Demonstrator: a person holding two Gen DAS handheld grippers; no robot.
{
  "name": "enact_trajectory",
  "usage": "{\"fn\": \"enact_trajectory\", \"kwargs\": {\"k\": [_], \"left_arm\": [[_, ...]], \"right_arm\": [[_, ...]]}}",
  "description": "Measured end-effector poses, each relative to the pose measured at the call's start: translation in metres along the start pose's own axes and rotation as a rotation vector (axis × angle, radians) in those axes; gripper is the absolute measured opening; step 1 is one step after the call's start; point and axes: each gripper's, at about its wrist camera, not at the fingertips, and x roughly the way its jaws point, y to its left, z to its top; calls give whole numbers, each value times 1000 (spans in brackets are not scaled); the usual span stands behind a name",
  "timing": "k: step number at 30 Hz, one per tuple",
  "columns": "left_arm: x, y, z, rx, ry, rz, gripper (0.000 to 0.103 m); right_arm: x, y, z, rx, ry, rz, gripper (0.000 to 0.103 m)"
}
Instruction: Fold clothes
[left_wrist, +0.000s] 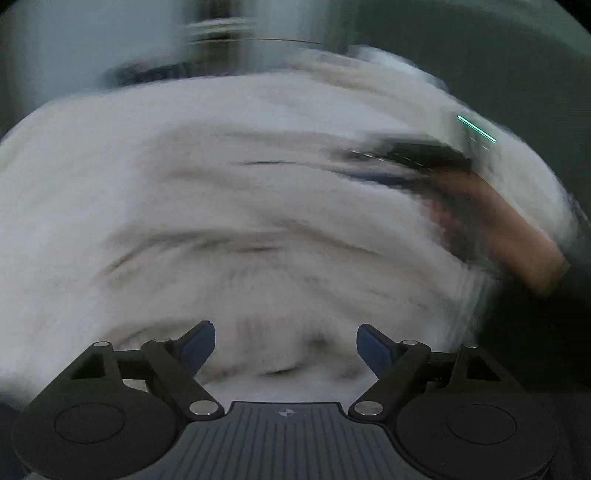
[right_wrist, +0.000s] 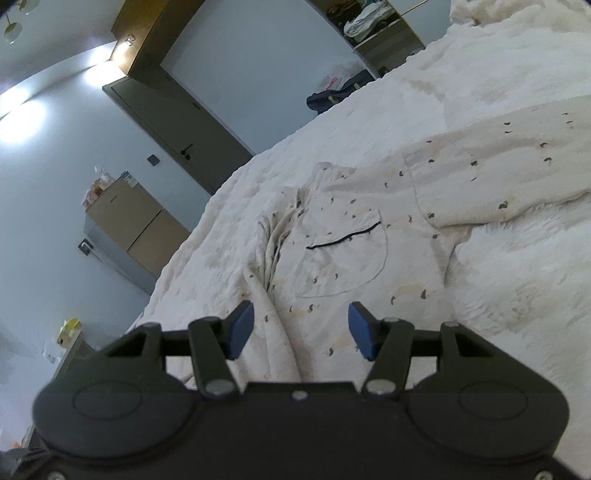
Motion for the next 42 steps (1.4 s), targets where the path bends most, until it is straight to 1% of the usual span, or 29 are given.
{"fn": "enact_trajectory", "kwargs": {"k": [2,3,5,6,7,9,10,11,12,13,14,15,16,20,22,24,26,28,31,32,33,35,36,37,38,39,40,41,42], "left_arm": [[23,-43,3,245,-28,40,80],[40,-57,4,329,-43,55,80],[63,-73,5,399,-52,35,80],[77,-85,6,429,-50,5,80],[88,-88,6,436,-48,-17,80],[115,-85,5,438,-31,-47,80],[127,-87,4,436,-18,-55,78],[139,-89,4,429,-3,-42,74],[145,-92,2,430,5,-24,60],[150,-93,0,429,12,-6,39],[153,-92,-1,424,12,10,30],[152,-88,0,409,4,19,13],[149,-84,1,389,-8,24,7],[119,-54,10,271,-83,-19,6],[108,-41,15,211,-102,-38,5],[92,-20,21,114,-126,-61,4],[77,-3,25,44,-150,-70,4],[62,14,31,28,-175,-68,4],[43,53,45,24,-203,-44,4],[38,83,54,2,-215,-20,4],[33,114,63,-13,-228,13,4],[23,179,82,-13,-259,116,3],[20,202,87,-4,-262,161,2],[17,231,93,4,-265,226,2],[10,280,101,-2,-268,337,2],[2,328,105,-39,-270,434,2],[-7,365,106,-79,-269,500,1],[-18,409,103,-131,-269,589,1],[-30,457,96,-195,-273,701,1]], "right_arm": [[-2,-5,2,15,-10,-10,55],[-6,-9,5,25,-26,-18,55],[-15,-16,11,41,-55,-28,55],[-23,-21,15,58,-75,-13,55],[-33,-26,20,78,-96,4,55],[-44,-34,24,107,-124,22,55],[-50,-37,26,121,-138,30,55],[-56,-43,27,146,-161,32,55],[-63,-50,29,172,-185,34,55],[-65,-54,30,190,-195,35,55],[-67,-58,30,206,-202,36,55],[-69,-63,31,225,-211,27,55],[-68,-64,31,229,-214,23,55],[-70,-70,32,246,-243,3,55],[-67,-71,32,254,-246,6,55],[-63,-70,32,251,-246,7,55],[-62,-70,32,249,-247,4,55],[-59,-69,31,250,-244,4,55],[-53,-67,28,235,-227,-18,55],[-51,-66,28,230,-221,-29,55],[-50,-66,28,224,-215,-39,55],[-46,-65,27,217,-200,-60,55],[-44,-65,26,213,-195,-70,55],[-43,-65,25,209,-189,-79,55],[-40,-64,24,204,-181,-92,55],[-36,-63,23,199,-172,-106,55],[-35,-62,22,196,-167,-112,55],[-31,-61,22,189,-159,-121,55],[-28,-59,21,183,-153,-128,55]]}}
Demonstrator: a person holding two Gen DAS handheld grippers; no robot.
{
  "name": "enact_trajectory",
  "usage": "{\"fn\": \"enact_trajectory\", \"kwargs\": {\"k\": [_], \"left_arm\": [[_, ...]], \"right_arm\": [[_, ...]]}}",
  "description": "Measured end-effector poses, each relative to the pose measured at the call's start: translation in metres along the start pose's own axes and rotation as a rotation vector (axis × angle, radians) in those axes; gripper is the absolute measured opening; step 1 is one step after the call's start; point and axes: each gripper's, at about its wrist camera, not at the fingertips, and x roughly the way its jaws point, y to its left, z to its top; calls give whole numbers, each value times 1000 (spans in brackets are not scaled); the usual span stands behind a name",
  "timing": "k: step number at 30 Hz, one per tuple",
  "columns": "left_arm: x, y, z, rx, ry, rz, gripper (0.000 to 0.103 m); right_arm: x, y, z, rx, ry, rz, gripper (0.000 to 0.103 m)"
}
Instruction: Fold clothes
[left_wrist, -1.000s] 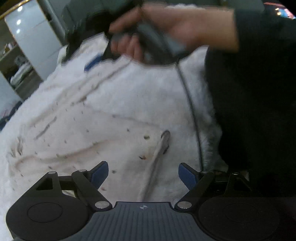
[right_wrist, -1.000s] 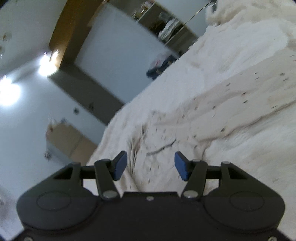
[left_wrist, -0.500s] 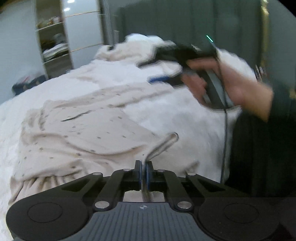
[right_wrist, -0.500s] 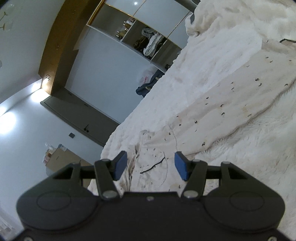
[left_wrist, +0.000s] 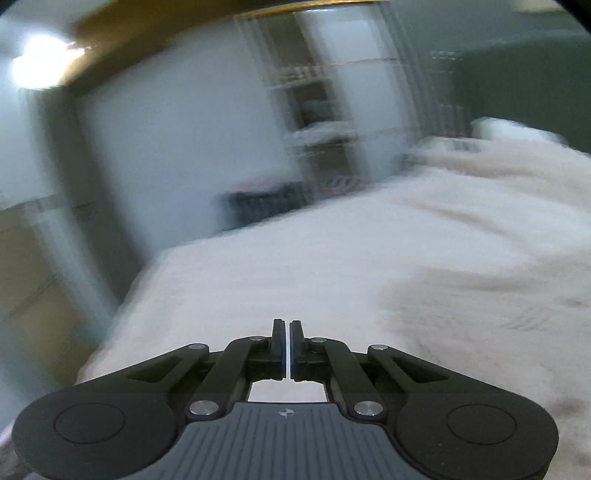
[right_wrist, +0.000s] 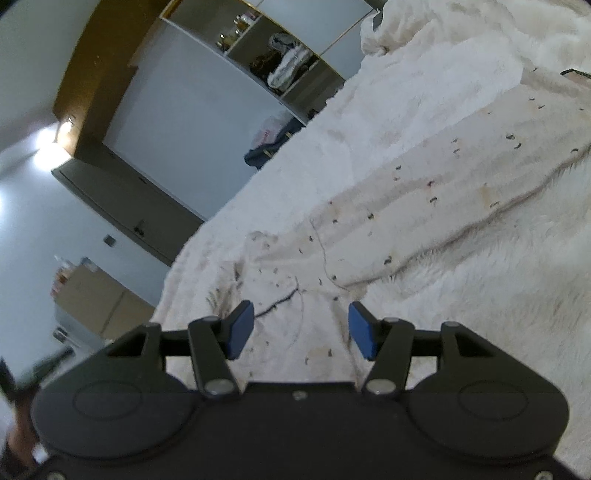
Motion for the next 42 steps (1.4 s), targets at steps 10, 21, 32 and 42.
{"fn": "enact_trajectory", "kwargs": {"k": [10,21,32,42], "left_arm": [[45,29,-93,-276,295,-336,34],[47,-150,-147,-481,621,-534,58],[22,-125,-208,-1000,761,-619,58],[45,-148,-217,-1160,632,-514,8]], "right_arm": [[50,38,-19,-128,96,-2,55],[49,49,-29,-166,136,16,55],[38,62,-20,-178,117,93,55],[37,59,-19,-159,96,75,57]]}}
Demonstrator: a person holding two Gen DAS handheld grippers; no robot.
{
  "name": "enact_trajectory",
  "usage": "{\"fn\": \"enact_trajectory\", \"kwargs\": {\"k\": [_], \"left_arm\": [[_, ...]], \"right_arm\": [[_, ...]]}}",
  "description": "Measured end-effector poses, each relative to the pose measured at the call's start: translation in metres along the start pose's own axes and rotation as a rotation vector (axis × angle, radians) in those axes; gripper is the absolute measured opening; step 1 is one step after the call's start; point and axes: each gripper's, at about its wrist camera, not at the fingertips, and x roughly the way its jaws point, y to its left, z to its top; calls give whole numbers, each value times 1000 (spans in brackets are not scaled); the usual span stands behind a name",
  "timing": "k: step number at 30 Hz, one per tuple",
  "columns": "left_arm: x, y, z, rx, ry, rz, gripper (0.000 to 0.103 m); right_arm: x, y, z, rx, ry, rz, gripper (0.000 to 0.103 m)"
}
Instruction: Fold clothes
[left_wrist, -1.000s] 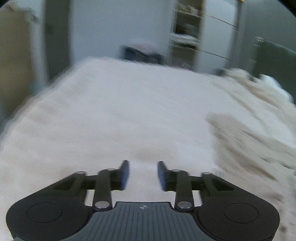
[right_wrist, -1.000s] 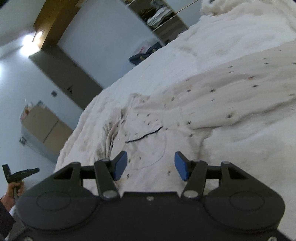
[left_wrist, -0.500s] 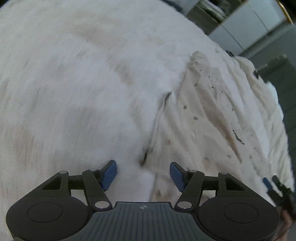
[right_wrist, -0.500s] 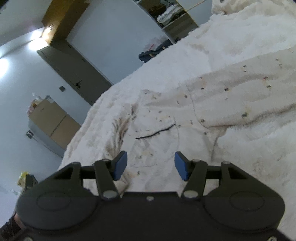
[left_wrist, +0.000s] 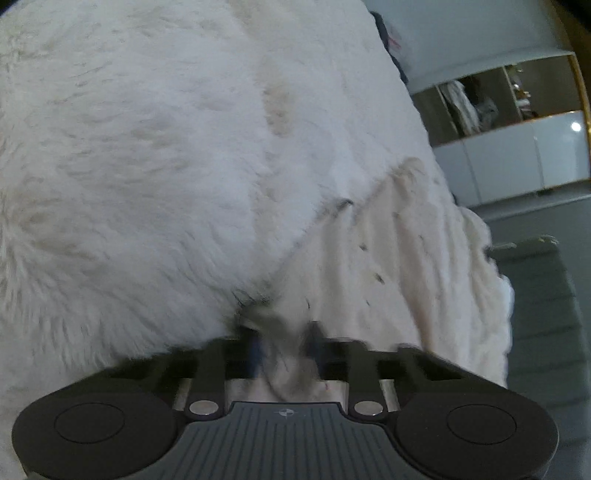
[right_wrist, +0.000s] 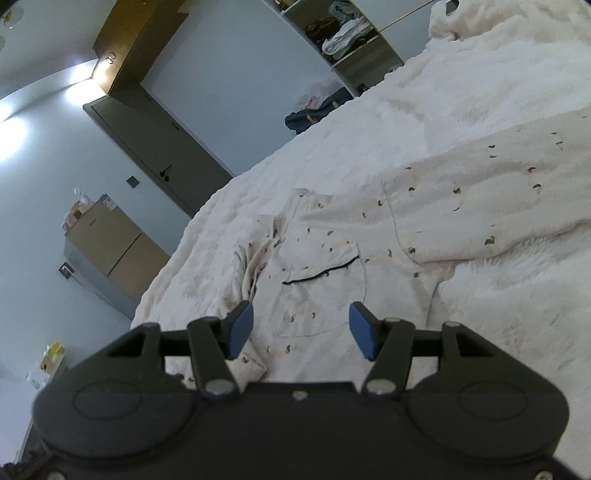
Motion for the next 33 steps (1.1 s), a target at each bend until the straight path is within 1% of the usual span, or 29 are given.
{"fn": "enact_trajectory", "kwargs": {"k": [3,5,6,8,9,10,13,14,16,17,18,19,21,23,24,26,27,28,29,30,31,32,33], "left_arm": [[2,0,3,-10,-51,-51,9],[3,-1,8,-10,-88,-66,9],[2,-6,10,19,-114,-59,6],[-1,-17,16,84,-175,-53,4],[-7,-25,21,125,-215,-68,3],[-10,-29,25,139,-234,-78,3],[-37,-53,59,219,-369,-132,3],[-55,-60,78,241,-430,-160,3],[-96,-71,117,294,-567,-211,3],[-116,-72,130,319,-629,-221,3],[-146,-73,152,352,-730,-226,3],[-162,-69,164,355,-788,-213,3],[-211,-50,203,334,-972,-122,3],[-243,-15,237,243,-1068,50,4],[-250,4,247,195,-1078,138,4],[-253,37,258,157,-1044,348,7],[-247,53,261,134,-982,461,26],[-242,65,263,115,-924,551,58],[-237,75,263,105,-863,593,62],[-230,88,260,103,-784,639,62],[-227,98,251,112,-766,640,62],[-224,110,234,122,-759,623,62],[-222,113,225,126,-742,601,62]], "right_arm": [[5,-1,0,-3,12,-6,57],[8,-1,-1,-9,23,-10,57],[11,0,-2,-13,31,-12,57],[14,0,-3,-19,39,-15,57],[16,1,-3,-25,45,-19,57],[18,1,-4,-28,48,-21,57],[23,1,-4,-33,57,-33,57],[24,1,-5,-34,59,-36,57],[27,2,-6,-39,65,-41,57],[28,2,-7,-42,68,-44,57],[30,2,-9,-46,73,-48,57],[31,2,-10,-50,78,-52,57],[33,3,-13,-58,88,-62,57],[35,3,-15,-68,98,-69,57],[36,4,-17,-74,103,-71,57],[40,6,-20,-92,115,-77,57],[42,8,-22,-99,121,-80,57],[44,8,-23,-106,128,-83,57],[45,9,-24,-113,133,-86,57],[46,9,-26,-120,138,-90,57],[47,9,-27,-128,143,-94,57],[47,10,-28,-135,148,-98,57],[47,10,-29,-138,149,-101,57]]}}
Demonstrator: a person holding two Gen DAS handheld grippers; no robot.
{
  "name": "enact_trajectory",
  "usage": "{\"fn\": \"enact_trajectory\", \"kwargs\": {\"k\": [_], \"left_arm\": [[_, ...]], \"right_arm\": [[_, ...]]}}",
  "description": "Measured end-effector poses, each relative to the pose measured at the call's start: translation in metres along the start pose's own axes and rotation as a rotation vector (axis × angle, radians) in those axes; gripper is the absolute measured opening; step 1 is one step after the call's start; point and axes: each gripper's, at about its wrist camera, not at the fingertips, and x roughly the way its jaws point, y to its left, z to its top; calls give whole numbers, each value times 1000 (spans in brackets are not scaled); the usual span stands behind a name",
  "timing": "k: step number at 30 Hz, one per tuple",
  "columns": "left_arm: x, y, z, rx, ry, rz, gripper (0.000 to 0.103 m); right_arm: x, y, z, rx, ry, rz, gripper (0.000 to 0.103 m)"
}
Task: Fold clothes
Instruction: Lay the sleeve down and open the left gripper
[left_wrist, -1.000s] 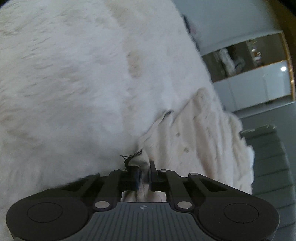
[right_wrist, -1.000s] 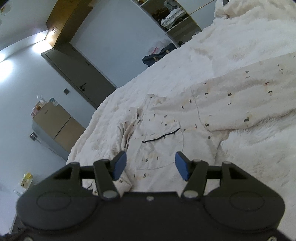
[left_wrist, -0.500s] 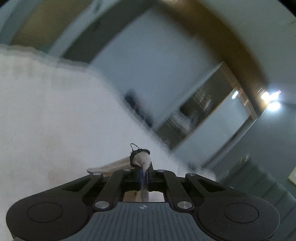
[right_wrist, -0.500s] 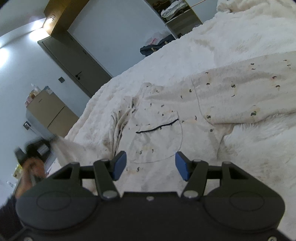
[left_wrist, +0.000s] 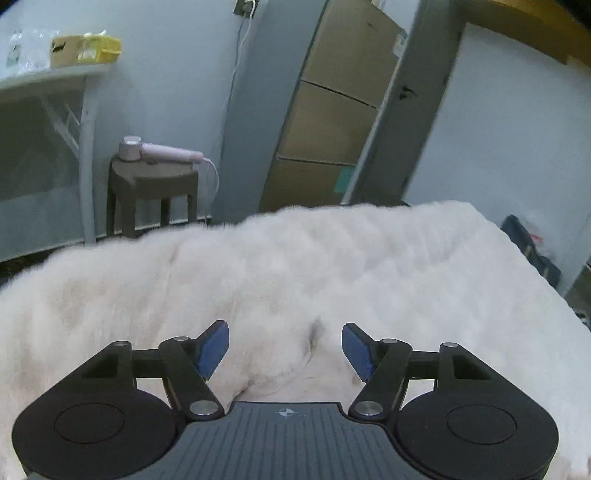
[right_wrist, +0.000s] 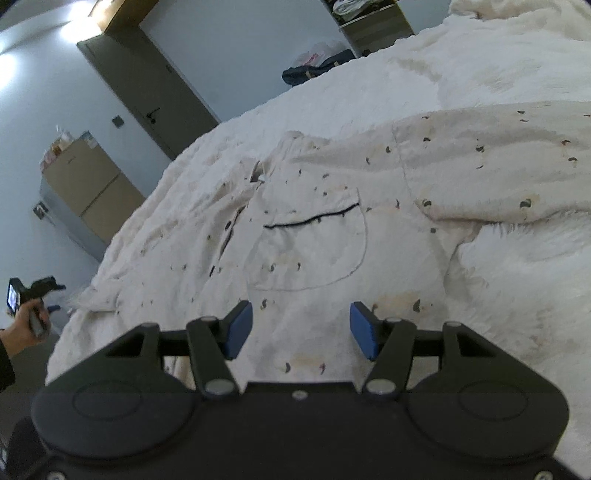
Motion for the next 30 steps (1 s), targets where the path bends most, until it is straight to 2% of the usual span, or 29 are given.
{"fn": "enact_trajectory", "kwargs": {"k": [2,5,7,9,11,12,14,16,17,19,21,22,24,26,28,30], "left_arm": [[-9,4,-18,6,35,-54,62],[-40,-15,-49,97,124,-207,63],[-65,-31,-67,185,177,-301,72],[-119,-58,-104,360,232,-469,83],[-155,-83,-130,542,246,-571,86],[-171,-94,-140,628,243,-604,87],[-208,-112,-156,799,192,-597,87],[-229,-118,-165,875,235,-623,87],[-234,-118,-169,877,281,-637,87],[-234,-116,-180,778,439,-625,88],[-231,-101,-197,636,596,-598,88],[-229,-98,-201,627,613,-586,88],[-235,-79,-229,619,664,-519,88],[-243,-64,-251,603,670,-479,88],[-250,-56,-264,534,689,-504,88],[-258,-54,-279,472,691,-535,87]], "right_arm": [[-2,0,-2,-2,1,-3,57],[-8,0,-5,0,1,-5,57],[-9,0,-6,2,1,-6,57],[-12,3,-9,-4,6,-1,57],[-15,6,-12,-12,12,3,57],[-17,8,-14,-17,15,6,57],[-22,13,-19,-23,13,9,57],[-31,18,-27,-8,23,25,57],[-34,20,-31,0,32,36,57],[-42,28,-39,-7,58,57,57],[-62,48,-50,-88,81,36,57],[-74,59,-55,-133,94,24,58],[-92,75,-64,-199,112,10,59],[-114,95,-81,-336,136,-31,66],[-128,112,-99,-474,169,-101,66],[-134,115,-123,-624,239,-248,66]]}}
